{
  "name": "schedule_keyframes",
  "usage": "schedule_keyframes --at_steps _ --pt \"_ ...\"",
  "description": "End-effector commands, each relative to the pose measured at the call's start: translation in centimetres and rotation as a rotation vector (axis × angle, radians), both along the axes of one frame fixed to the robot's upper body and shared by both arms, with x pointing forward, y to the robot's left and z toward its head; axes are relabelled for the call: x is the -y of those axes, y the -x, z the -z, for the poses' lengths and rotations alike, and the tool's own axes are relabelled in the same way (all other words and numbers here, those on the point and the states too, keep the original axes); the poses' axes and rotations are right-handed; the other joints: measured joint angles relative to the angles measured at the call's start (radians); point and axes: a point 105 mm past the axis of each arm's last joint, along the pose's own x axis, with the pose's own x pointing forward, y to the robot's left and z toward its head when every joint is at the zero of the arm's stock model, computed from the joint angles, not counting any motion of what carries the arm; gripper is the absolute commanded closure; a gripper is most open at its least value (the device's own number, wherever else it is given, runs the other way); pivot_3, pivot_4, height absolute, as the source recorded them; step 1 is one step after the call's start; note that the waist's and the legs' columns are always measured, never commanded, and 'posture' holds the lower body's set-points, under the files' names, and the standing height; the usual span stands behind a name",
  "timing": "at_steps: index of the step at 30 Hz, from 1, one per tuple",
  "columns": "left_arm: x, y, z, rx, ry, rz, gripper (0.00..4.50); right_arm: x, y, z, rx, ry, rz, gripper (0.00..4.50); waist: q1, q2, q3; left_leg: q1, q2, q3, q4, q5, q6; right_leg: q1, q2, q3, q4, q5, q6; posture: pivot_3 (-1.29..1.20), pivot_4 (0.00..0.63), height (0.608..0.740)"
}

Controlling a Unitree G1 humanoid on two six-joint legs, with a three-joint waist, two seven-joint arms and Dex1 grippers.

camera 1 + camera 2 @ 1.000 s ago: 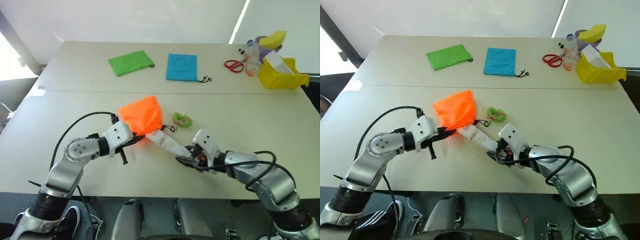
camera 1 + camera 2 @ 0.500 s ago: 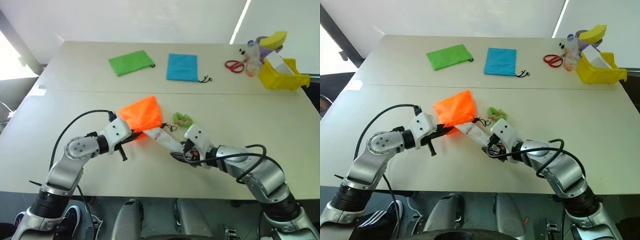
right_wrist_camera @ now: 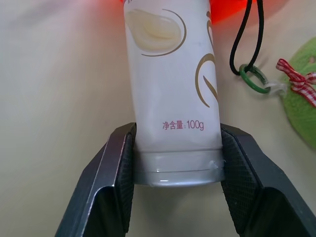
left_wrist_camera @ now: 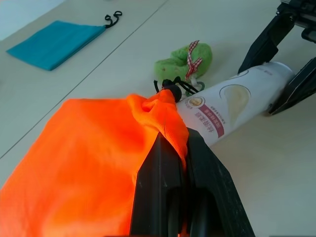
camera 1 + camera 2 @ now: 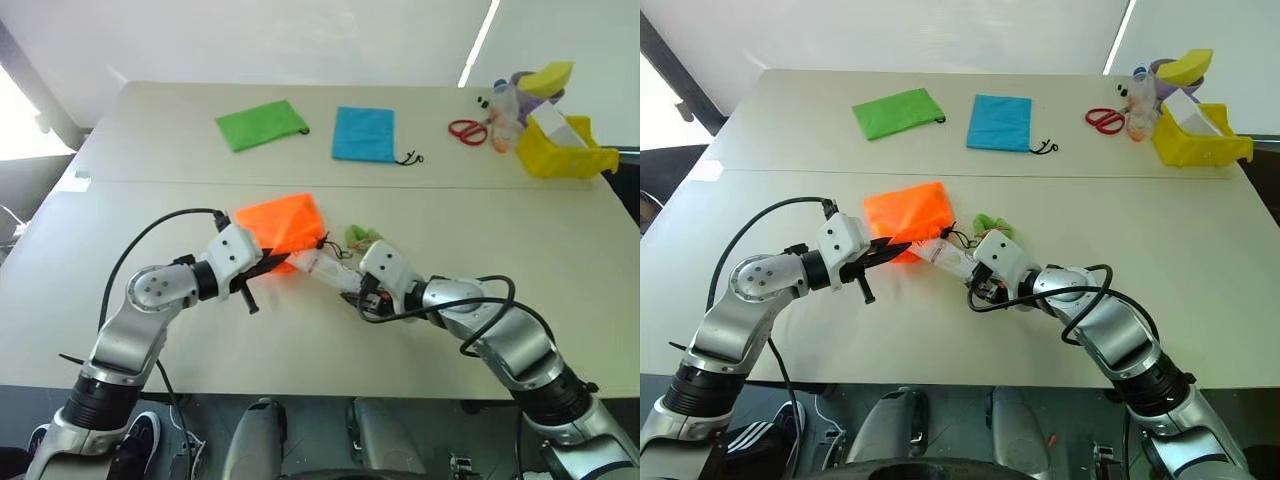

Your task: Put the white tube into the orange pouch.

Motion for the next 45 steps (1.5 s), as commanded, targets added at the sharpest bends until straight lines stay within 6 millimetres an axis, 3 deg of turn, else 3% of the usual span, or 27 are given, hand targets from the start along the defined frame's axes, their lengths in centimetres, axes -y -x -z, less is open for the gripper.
schedule_keyframes --at_steps 1,6,10,13,22,34,41,45 --pt "0.8 0.3 -0.6 0.052 -0.014 0.035 4.50 -1.9 0.0 -1.6 0.067 -0.029 -0.063 2.65 0.002 0.000 0.000 0.000 0.000 -0.001 0.000 0.000 0.000 0.000 0.000 0.000 0.001 0.000 0.000 0.00 0.150 0.740" --pt "1.4 0.4 0.2 0.039 -0.019 0.052 4.50 -2.3 -2.2 -1.7 0.050 -0.066 0.053 2.65 0.002 0.000 0.000 0.000 -0.001 0.000 0.001 0.000 0.000 0.000 -0.001 0.000 0.000 0.000 -0.001 0.00 0.150 0.740" --pt "1.3 0.3 0.3 0.038 -0.019 0.049 4.50 -3.0 -2.6 -1.7 0.040 -0.060 0.083 2.65 0.003 0.000 0.000 0.000 -0.001 0.000 0.001 0.000 0.000 0.000 -0.001 0.000 0.000 0.000 0.000 0.00 0.150 0.740" --pt "1.4 0.3 0.3 0.038 -0.020 0.049 4.50 -3.2 -2.5 -1.0 0.004 -0.041 0.086 2.65 0.003 0.000 0.000 0.000 -0.001 0.000 0.000 0.000 0.000 0.000 -0.002 0.000 0.000 0.000 0.000 0.00 0.150 0.740" --pt "0.6 0.2 0.3 0.035 -0.034 0.032 4.50 -1.8 -2.2 -2.2 -0.051 -0.112 0.125 2.65 0.002 0.000 0.000 0.000 -0.001 0.000 0.000 0.000 0.000 0.000 -0.002 0.000 0.000 0.000 0.000 0.00 0.150 0.740" --pt "0.3 0.3 0.1 0.016 -0.013 0.019 4.50 -5.5 -2.1 -1.7 -0.182 -0.230 0.144 2.65 -0.001 0.000 0.000 0.000 -0.001 0.001 0.000 0.000 0.000 -0.001 -0.002 0.000 0.000 0.000 0.000 0.00 0.150 0.740" --pt "0.3 0.6 0.2 0.005 -0.007 0.013 4.50 -6.7 -3.2 -1.7 -0.217 -0.282 0.203 2.65 -0.021 0.000 0.000 0.000 0.000 0.000 0.000 0.000 0.000 -0.001 -0.001 0.000 0.001 0.000 0.000 0.00 0.150 0.740" --pt "-0.3 0.7 0.4 -0.009 -0.006 -0.008 4.50 -6.4 -3.4 -1.9 -0.252 -0.328 0.240 2.65 -0.023 0.000 0.000 0.000 0.000 0.000 0.000 0.000 0.000 -0.001 -0.001 0.000 0.001 0.000 0.000 0.00 0.150 0.740"
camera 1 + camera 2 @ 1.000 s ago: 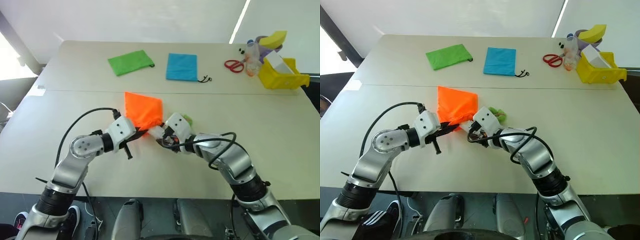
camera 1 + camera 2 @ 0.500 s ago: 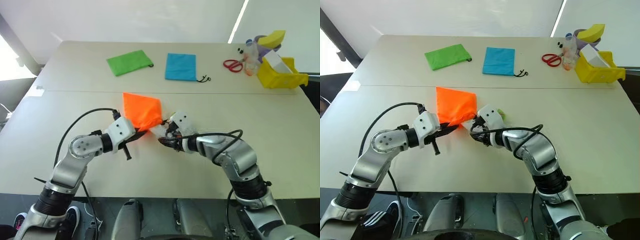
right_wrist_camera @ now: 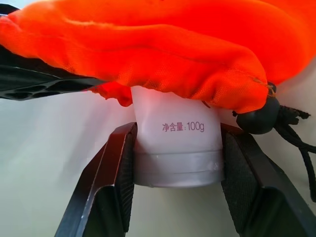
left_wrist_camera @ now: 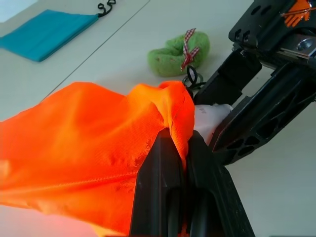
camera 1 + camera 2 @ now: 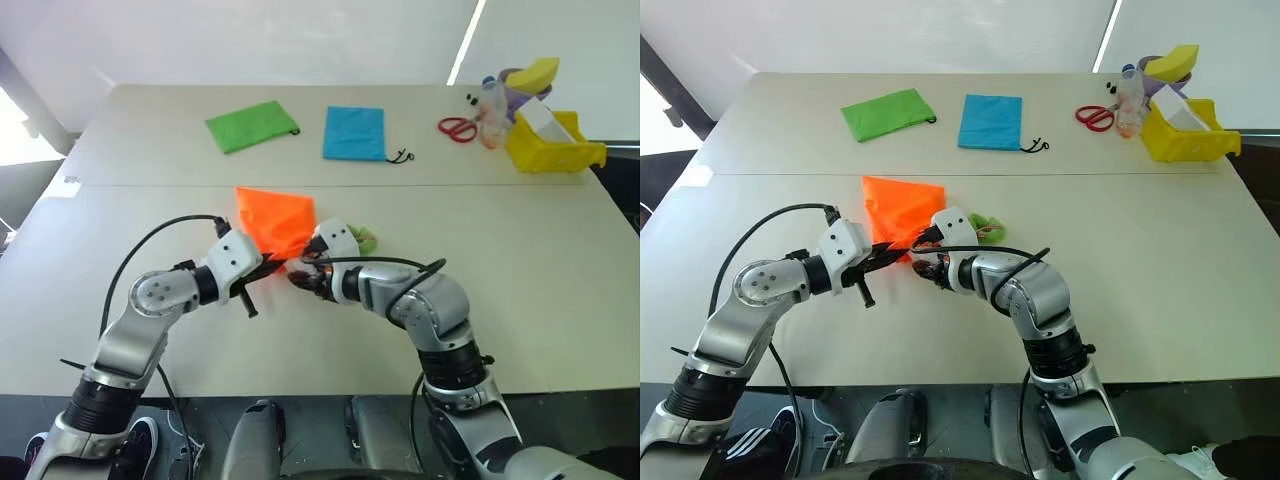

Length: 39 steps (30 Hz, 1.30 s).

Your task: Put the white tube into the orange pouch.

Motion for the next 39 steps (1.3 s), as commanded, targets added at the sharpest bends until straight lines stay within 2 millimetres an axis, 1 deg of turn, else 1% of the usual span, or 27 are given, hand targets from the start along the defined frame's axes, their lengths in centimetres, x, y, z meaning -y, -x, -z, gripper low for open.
schedule_keyframes --at_steps 1,5,9,11,12,15,17,20,23,25,27,29,31,33,37,39 --pt "0.0 0.8 -0.7 0.015 0.015 0.018 4.50 0.1 -0.4 -1.5 -0.009 -0.092 0.044 2.65 0.000 0.000 0.000 0.000 0.000 0.000 0.000 0.000 0.000 0.000 0.000 0.000 0.000 0.000 0.000 0.00 0.150 0.740" --pt "-1.1 0.6 -0.3 -0.015 0.038 -0.021 4.50 -0.3 -0.2 -1.4 -0.007 -0.074 0.034 2.65 0.000 0.000 0.000 0.000 0.000 0.000 -0.001 0.000 0.000 -0.001 0.000 0.000 0.000 0.000 0.000 0.00 0.150 0.740" --pt "-2.3 0.4 -0.5 -0.019 0.041 -0.044 4.50 0.7 0.0 -1.1 0.004 -0.030 0.024 2.65 0.000 0.000 0.000 0.000 0.000 0.000 -0.001 0.000 0.000 -0.001 -0.001 0.000 0.000 0.000 0.000 0.00 0.150 0.740" --pt "-2.1 0.5 -0.6 -0.023 0.060 -0.035 4.50 0.6 -0.1 -1.1 -0.011 -0.043 0.029 2.65 0.000 0.000 0.000 0.000 0.000 0.000 -0.001 0.000 0.000 -0.001 -0.001 0.000 0.000 0.000 0.000 0.00 0.150 0.740" --pt "-1.7 0.6 -0.7 -0.027 0.073 -0.023 4.50 0.3 -0.2 -1.2 -0.016 -0.053 0.029 2.65 0.000 0.000 0.000 0.000 0.000 0.000 -0.001 0.000 0.000 -0.001 -0.001 0.000 0.000 0.000 0.000 0.00 0.150 0.740" --pt "-0.9 0.9 -0.6 -0.032 0.090 -0.005 4.50 -1.6 0.2 -1.7 -0.023 -0.092 -0.017 2.65 -0.001 0.000 0.000 0.000 0.000 0.000 -0.001 0.000 0.000 -0.001 -0.001 0.000 0.000 0.000 0.000 0.00 0.150 0.740" --pt "-0.8 0.9 -0.5 -0.033 0.090 -0.003 4.50 -2.3 0.6 -1.7 -0.040 -0.108 -0.047 2.65 -0.001 0.000 0.000 -0.001 0.000 0.000 -0.001 0.000 0.000 -0.001 0.000 0.000 0.000 0.000 0.000 0.00 0.150 0.740" --pt "-0.8 1.0 -0.4 -0.042 0.086 0.000 4.50 -2.8 0.0 -1.5 -0.063 -0.132 -0.028 2.65 -0.001 0.000 0.000 -0.001 0.000 0.000 -0.001 0.000 0.000 -0.001 -0.001 0.000 0.000 0.000 0.000 0.00 0.150 0.740" --pt "-0.5 1.2 -0.4 -0.052 0.097 0.006 4.50 -3.5 -0.3 -1.7 -0.062 -0.144 -0.032 2.65 -0.005 0.000 0.000 -0.001 0.000 0.001 -0.001 0.000 0.000 -0.002 -0.001 0.000 0.000 0.000 0.000 0.00 0.150 0.740" --pt "-0.4 1.2 -0.4 -0.054 0.095 0.013 4.50 -3.7 -0.7 -1.5 -0.052 -0.124 -0.024 2.65 -0.006 0.000 0.000 -0.001 0.001 0.000 -0.001 0.000 0.000 -0.002 0.000 0.000 0.000 0.000 0.000 0.00 0.150 0.740" --pt "-0.3 1.3 -0.4 -0.056 0.098 0.017 4.50 -3.4 -1.7 -1.2 -0.034 -0.091 0.032 2.65 -0.009 0.000 0.000 -0.001 0.001 0.000 -0.001 0.000 0.000 -0.002 0.000 0.000 0.000 0.000 0.000 0.00 0.150 0.740" --pt "-0.3 1.4 -0.5 -0.057 0.099 0.017 4.50 -3.4 -2.0 -1.3 -0.036 -0.102 0.049 2.65 -0.012 0.000 0.000 -0.001 0.001 0.001 -0.001 0.000 0.000 -0.002 -0.001 0.000 0.000 0.000 0.000 0.00 0.150 0.740" --pt "-0.3 1.4 -0.5 -0.058 0.096 0.017 4.50 -3.5 -2.1 -1.5 -0.040 -0.119 0.054 2.65 -0.013 0.000 0.000 -0.001 0.001 0.000 -0.001 0.000 0.000 -0.002 -0.001 0.000 0.000 0.000 0.000 0.00 0.150 0.740" --pt "-0.5 1.3 -0.5 -0.057 0.089 0.012 4.50 -3.6 -1.8 -1.6 -0.041 -0.131 0.030 2.65 -0.015 0.000 0.000 -0.001 0.001 0.000 -0.001 0.000 0.000 -0.002 -0.001 0.000 0.000 0.000 0.000 0.00 0.150 0.740" --pt "-0.4 1.3 -0.5 -0.060 0.091 0.014 4.50 -3.5 -1.8 -1.4 -0.047 -0.130 0.029 2.65 -0.019 0.000 0.000 -0.001 0.001 0.000 -0.001 0.000 0.000 -0.002 -0.001 0.000 0.000 0.000 0.000 0.00 0.150 0.740" --pt "-0.2 1.4 -0.4 -0.060 0.088 0.021 4.50 -4.2 -1.8 -1.9 -0.084 -0.203 0.038 2.65 -0.021 0.000 0.000 -0.001 0.001 0.000 -0.001 0.000 0.000 -0.002 -0.001 0.000 0.000 0.000 0.000 0.00 0.150 0.740"
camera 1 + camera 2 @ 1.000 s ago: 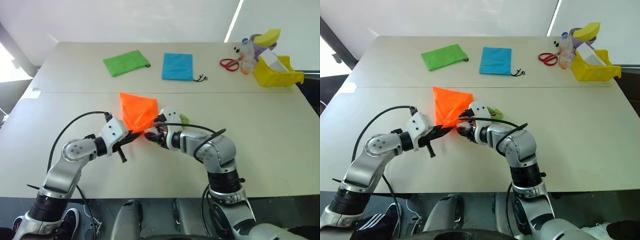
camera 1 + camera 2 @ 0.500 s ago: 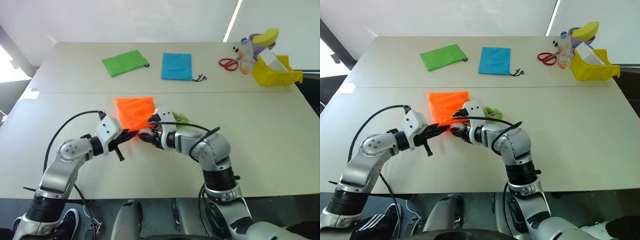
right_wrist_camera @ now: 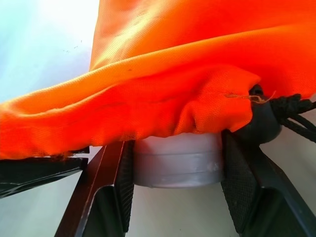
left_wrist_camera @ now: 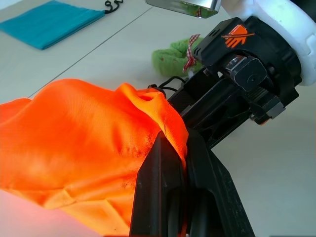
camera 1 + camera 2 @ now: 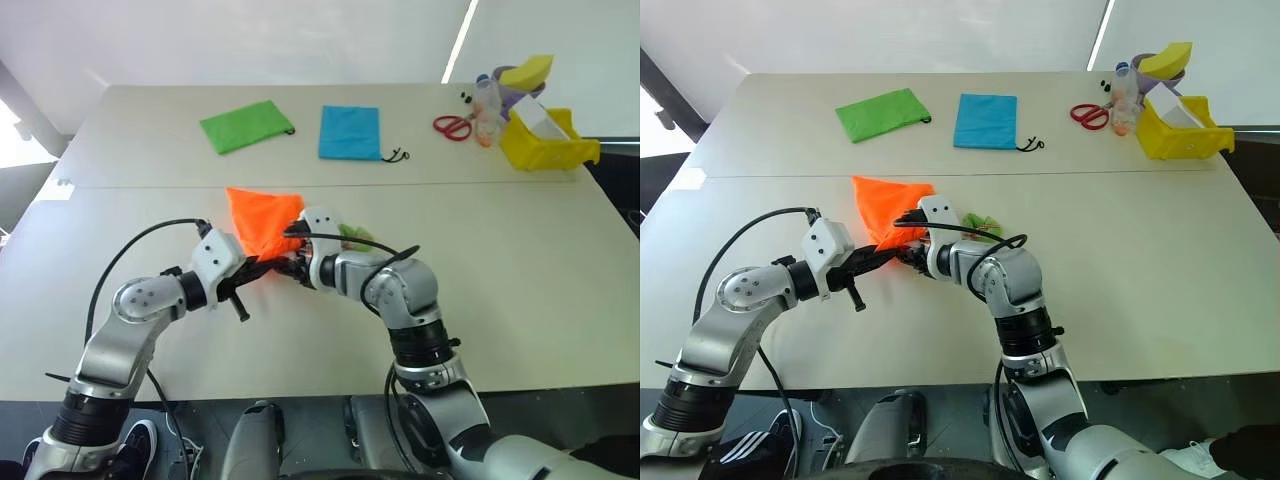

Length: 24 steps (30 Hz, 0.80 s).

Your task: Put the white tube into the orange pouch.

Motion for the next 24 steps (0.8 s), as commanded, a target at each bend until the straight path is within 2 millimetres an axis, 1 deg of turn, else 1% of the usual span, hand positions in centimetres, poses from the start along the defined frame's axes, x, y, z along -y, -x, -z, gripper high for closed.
schedule_keyframes --at_steps 1,8,10,11,13,14,17,19,21,24 --pt "1.0 0.6 -0.3 0.002 0.007 0.053 4.50 -1.4 -0.1 -1.9 0.019 -0.113 -0.017 2.65 -0.001 0.000 0.000 0.000 0.000 0.000 0.000 0.000 0.000 0.000 0.000 0.000 0.000 0.000 0.000 0.00 0.150 0.740" --pt "1.1 0.6 -0.4 0.007 0.008 0.050 4.50 -1.8 0.1 -1.8 0.023 -0.103 -0.034 2.65 -0.003 0.000 0.000 0.000 0.000 0.000 -0.001 0.000 0.000 -0.001 0.000 0.000 0.000 0.000 0.000 0.00 0.150 0.740" --pt "1.1 0.6 -0.4 0.010 0.006 0.044 4.50 -1.8 0.1 -1.7 0.025 -0.104 -0.040 1.62 -0.003 0.000 0.000 -0.001 0.000 0.000 -0.001 0.000 0.000 -0.001 0.000 0.000 0.000 0.000 0.000 0.00 0.150 0.740" --pt "1.0 0.5 -0.4 0.010 0.005 0.040 4.50 -1.8 0.2 -1.7 0.018 -0.114 -0.048 1.32 -0.003 0.000 0.000 -0.001 0.000 0.000 -0.001 0.000 0.000 -0.001 0.000 0.000 0.000 0.000 0.000 0.00 0.150 0.740" --pt "1.0 0.5 -0.3 0.012 0.001 0.038 4.50 -2.0 0.5 -1.8 0.024 -0.113 -0.069 0.38 -0.001 0.000 0.000 -0.001 0.000 -0.001 -0.001 0.000 0.000 -0.001 0.000 0.000 0.000 0.000 0.000 0.00 0.150 0.740" --pt "1.0 0.5 -0.3 0.013 0.001 0.037 4.50 -2.1 0.8 -1.8 0.034 -0.101 -0.096 0.03 0.000 0.000 0.000 -0.001 0.000 0.000 -0.001 0.000 0.000 -0.001 -0.001 0.000 0.000 0.000 0.000 0.00 0.150 0.740" --pt "0.8 0.4 -0.4 0.022 -0.002 0.027 4.50 -1.9 1.5 -1.8 0.095 -0.040 -0.172 0.03 0.003 0.000 0.000 0.000 0.000 0.000 0.000 0.000 0.000 0.000 -0.002 0.000 -0.001 0.000 0.000 0.00 0.150 0.740" --pt "0.7 0.3 -0.3 0.025 -0.007 0.021 4.50 -1.6 2.0 -1.9 0.098 -0.048 -0.210 0.03 0.002 0.000 0.000 -0.001 -0.001 -0.001 0.000 0.000 0.000 0.000 -0.003 0.001 -0.002 0.000 0.000 0.00 0.150 0.740" --pt "0.5 0.3 -0.3 0.025 -0.008 0.014 4.50 -1.1 2.3 -2.1 0.121 -0.037 -0.246 0.03 0.001 0.000 0.000 -0.002 -0.001 0.000 0.000 0.000 0.000 0.000 -0.003 0.001 -0.003 0.000 0.000 0.00 0.150 0.740" --pt "0.1 0.2 -0.1 0.023 -0.014 0.005 4.50 0.1 2.5 -2.3 0.179 0.010 -0.284 0.03 0.001 0.000 0.000 -0.009 -0.001 0.000 0.000 0.000 0.000 -0.008 -0.002 0.000 -0.001 0.000 0.000 0.00 0.150 0.740"
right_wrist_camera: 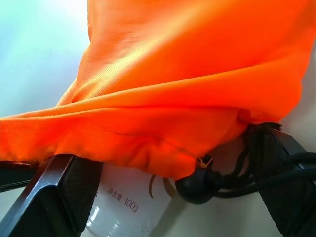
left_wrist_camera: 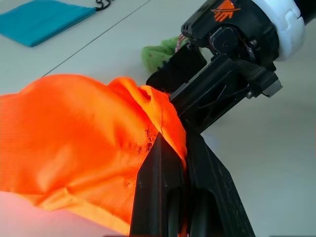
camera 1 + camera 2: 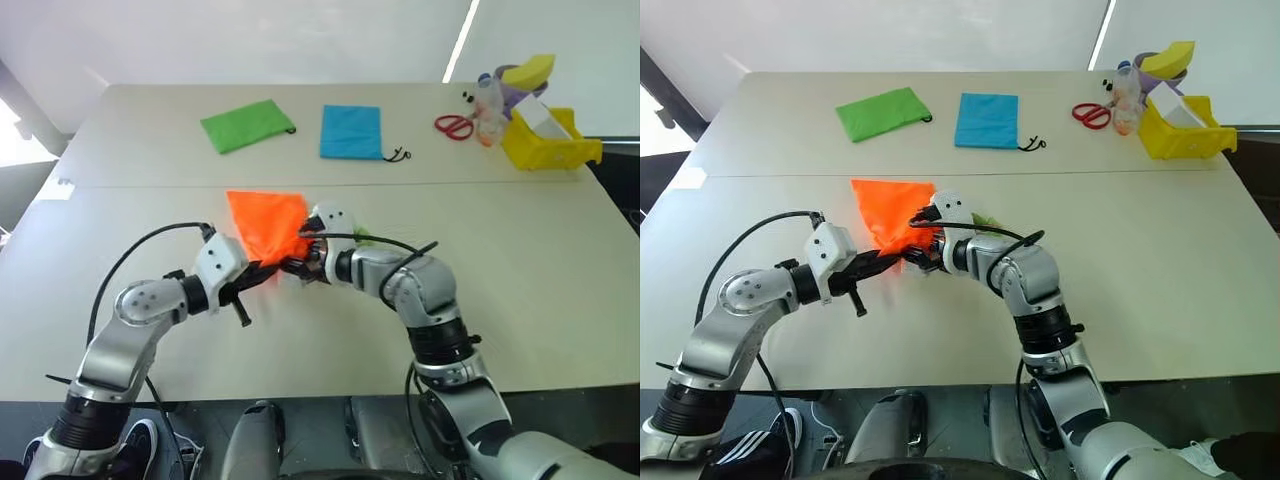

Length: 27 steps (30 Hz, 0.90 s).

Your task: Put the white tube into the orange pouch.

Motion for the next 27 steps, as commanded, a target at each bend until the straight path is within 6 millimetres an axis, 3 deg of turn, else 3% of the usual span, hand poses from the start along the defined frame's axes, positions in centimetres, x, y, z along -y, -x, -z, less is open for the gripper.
schedule_keyframes --at_steps 1,5,10,15,19,27 --pt "-0.6 -0.4 -0.2 0.027 -0.010 -0.039 4.50 -2.0 2.7 -1.6 0.058 -0.039 -0.203 0.03 0.000 0.000 0.000 -0.003 0.000 0.000 0.000 0.000 0.000 -0.004 0.000 0.000 0.001 0.001 0.001 0.00 0.150 0.740" --pt "-0.7 -0.4 0.1 0.027 -0.021 -0.042 4.50 -2.0 3.1 -2.7 0.074 -0.102 -0.240 0.03 -0.005 0.000 0.000 -0.005 0.001 0.000 0.000 0.000 0.000 -0.007 0.002 -0.001 0.002 0.001 0.001 0.00 0.150 0.740" --pt "-0.8 -0.5 0.2 0.035 -0.029 -0.043 4.50 -1.3 5.8 -2.3 0.130 -0.038 -0.395 0.03 0.002 0.000 0.000 -0.006 0.001 -0.001 0.000 0.000 0.000 -0.006 0.000 -0.001 0.001 0.001 0.001 0.00 0.150 0.740" --pt "-1.2 -0.3 0.6 0.034 -0.053 -0.040 4.50 0.0 5.7 -2.1 0.170 0.010 -0.400 0.03 0.004 0.000 0.000 -0.006 0.000 0.000 0.002 0.000 0.000 -0.006 0.000 -0.001 0.001 0.001 0.002 0.00 0.150 0.740" --pt "-1.3 -0.4 0.7 0.033 -0.056 -0.038 4.50 1.1 2.8 -1.8 0.239 0.084 -0.263 0.03 0.003 0.000 0.000 -0.005 0.000 0.000 0.002 0.000 0.000 -0.006 0.002 -0.001 0.002 0.001 0.002 0.00 0.150 0.740" --pt "-1.9 -0.3 0.5 0.036 -0.064 -0.040 4.50 4.2 5.0 -1.6 0.265 0.161 -0.424 0.03 0.021 0.000 0.000 -0.006 0.000 0.001 0.002 0.000 0.000 -0.006 0.001 -0.001 0.001 0.001 0.002 0.00 0.150 0.740"
